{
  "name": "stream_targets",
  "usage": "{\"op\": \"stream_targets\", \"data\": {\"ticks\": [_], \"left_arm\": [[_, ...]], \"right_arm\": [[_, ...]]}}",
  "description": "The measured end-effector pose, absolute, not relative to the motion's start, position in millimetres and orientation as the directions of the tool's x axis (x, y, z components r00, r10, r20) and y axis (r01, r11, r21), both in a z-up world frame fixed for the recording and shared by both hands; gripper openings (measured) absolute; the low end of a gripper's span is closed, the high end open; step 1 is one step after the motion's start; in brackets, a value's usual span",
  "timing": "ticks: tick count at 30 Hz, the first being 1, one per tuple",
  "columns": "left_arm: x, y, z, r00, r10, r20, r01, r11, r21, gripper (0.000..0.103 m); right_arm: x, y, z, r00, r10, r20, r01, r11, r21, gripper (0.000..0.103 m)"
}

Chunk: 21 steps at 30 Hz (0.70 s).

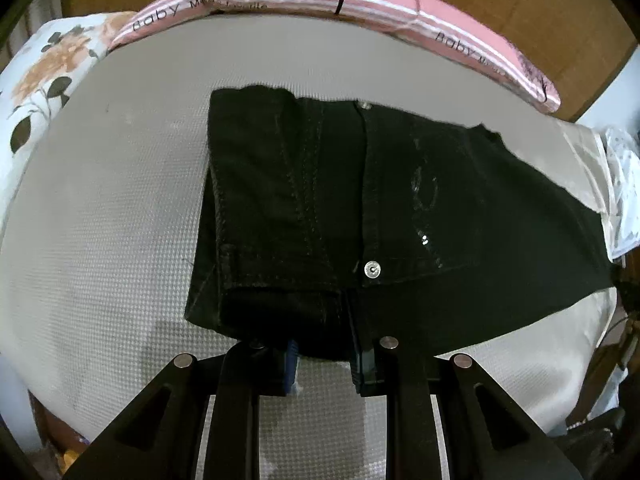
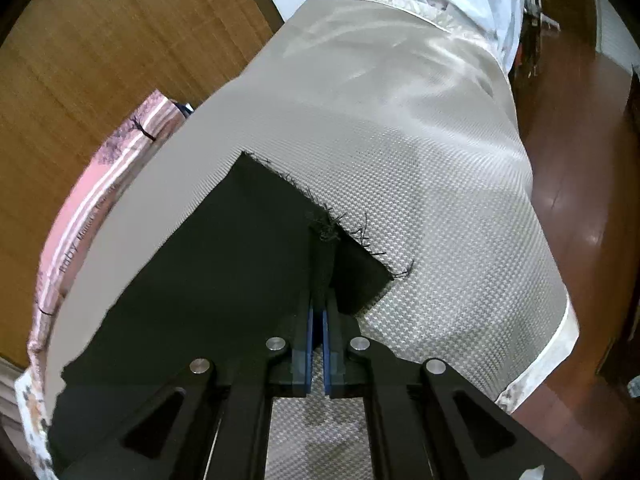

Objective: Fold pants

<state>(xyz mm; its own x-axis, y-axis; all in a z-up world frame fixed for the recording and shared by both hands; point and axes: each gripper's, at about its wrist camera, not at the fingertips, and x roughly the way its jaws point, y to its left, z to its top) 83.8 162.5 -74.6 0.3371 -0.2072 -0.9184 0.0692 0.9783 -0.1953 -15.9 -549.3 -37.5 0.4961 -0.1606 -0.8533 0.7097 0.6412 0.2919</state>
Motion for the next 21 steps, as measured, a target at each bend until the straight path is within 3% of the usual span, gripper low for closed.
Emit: {"op": "stream_targets", "data": {"ticks": [4, 8, 14, 17, 21], "left_arm": [[84, 167, -76, 0.328, -0.228, -0.917, 0.068, 0.974, -0.217, 0.024], [81, 170, -67, 0.316, -0.237, -0.919, 0.097, 0.971, -0.217, 0.03], [66, 171, -48, 0.316, -0.203, -0.927, 0.221, 0.966, -0.137, 0.037], [58, 177, -41, 0.34, -0.157, -0.927, 0.252, 0.965, -0.071, 0.037], [57, 191, -21, 0.427, -0.175, -0.887, 0.2, 0.975, -0.097, 0.037]], "right_arm": [[-18, -553, -48, 0.47, -0.16, -0.868, 0.731, 0.622, 0.281, 0.006], [-22, -556, -37, 0.416, -0.216, -0.883, 0.761, 0.614, 0.209, 0.037], [-13, -542, 2, 0.45, -0.281, -0.848, 0.713, 0.684, 0.152, 0.037], [20, -515, 20, 0.508, -0.205, -0.836, 0.604, 0.777, 0.177, 0.037], [84, -454, 29, 0.571, 0.009, -0.821, 0.372, 0.888, 0.269, 0.037]]}}
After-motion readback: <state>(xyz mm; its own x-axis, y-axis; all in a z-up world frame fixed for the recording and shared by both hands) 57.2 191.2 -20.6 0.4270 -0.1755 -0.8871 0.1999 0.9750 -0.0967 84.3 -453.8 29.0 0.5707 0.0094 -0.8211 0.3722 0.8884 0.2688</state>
